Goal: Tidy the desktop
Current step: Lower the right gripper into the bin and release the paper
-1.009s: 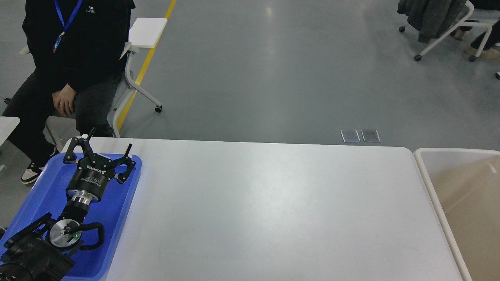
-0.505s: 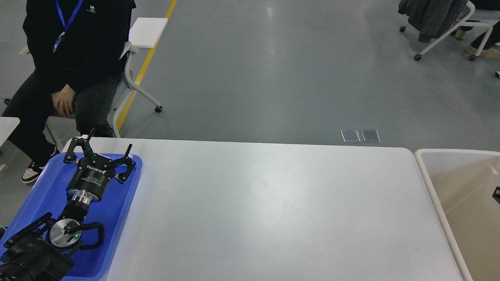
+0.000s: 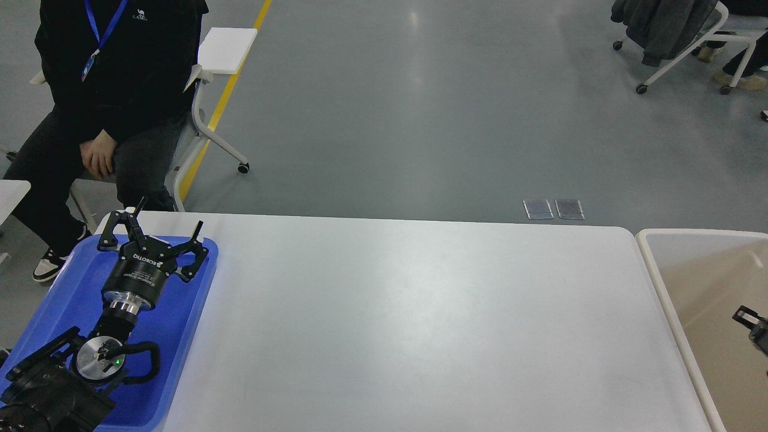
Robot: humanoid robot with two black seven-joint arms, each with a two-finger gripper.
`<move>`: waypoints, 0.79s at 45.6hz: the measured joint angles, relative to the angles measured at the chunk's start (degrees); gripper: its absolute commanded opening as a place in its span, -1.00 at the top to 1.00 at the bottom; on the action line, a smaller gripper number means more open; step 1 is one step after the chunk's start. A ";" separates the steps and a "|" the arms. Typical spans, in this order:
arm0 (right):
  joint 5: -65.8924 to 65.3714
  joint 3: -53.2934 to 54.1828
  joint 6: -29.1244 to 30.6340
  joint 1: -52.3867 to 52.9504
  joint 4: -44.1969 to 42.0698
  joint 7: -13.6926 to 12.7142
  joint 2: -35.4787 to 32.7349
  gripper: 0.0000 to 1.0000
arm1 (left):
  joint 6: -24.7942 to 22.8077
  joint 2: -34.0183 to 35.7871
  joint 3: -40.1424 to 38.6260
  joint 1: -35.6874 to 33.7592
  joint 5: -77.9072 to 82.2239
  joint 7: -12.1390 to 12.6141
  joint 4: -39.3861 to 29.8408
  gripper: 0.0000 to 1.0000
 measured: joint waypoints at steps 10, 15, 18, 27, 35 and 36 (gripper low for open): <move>0.00 0.69 -1.65 -1.18 -0.70 0.05 0.82 0.11 | 0.00 0.00 0.00 0.00 0.00 0.00 0.00 -0.98; -0.03 0.78 -2.87 -1.42 -0.84 0.08 1.04 -0.45 | 0.00 0.00 0.00 0.00 0.00 0.00 0.00 -0.98; -0.06 0.82 -4.02 -1.50 -0.92 0.08 1.11 -0.59 | 0.00 0.00 0.00 0.00 0.01 0.00 0.00 -0.98; -0.06 0.93 -7.32 -1.68 -0.92 0.08 1.30 -0.95 | 0.00 0.00 0.00 0.00 0.02 0.00 0.00 -0.98; -0.07 1.24 -8.73 -1.73 -0.75 0.09 1.37 -0.95 | 0.00 0.00 0.00 0.00 0.02 0.00 0.00 -0.98; -0.07 1.26 -8.84 -1.73 -0.74 0.09 1.37 -0.96 | 0.00 0.00 0.00 0.00 0.02 0.00 0.00 -0.98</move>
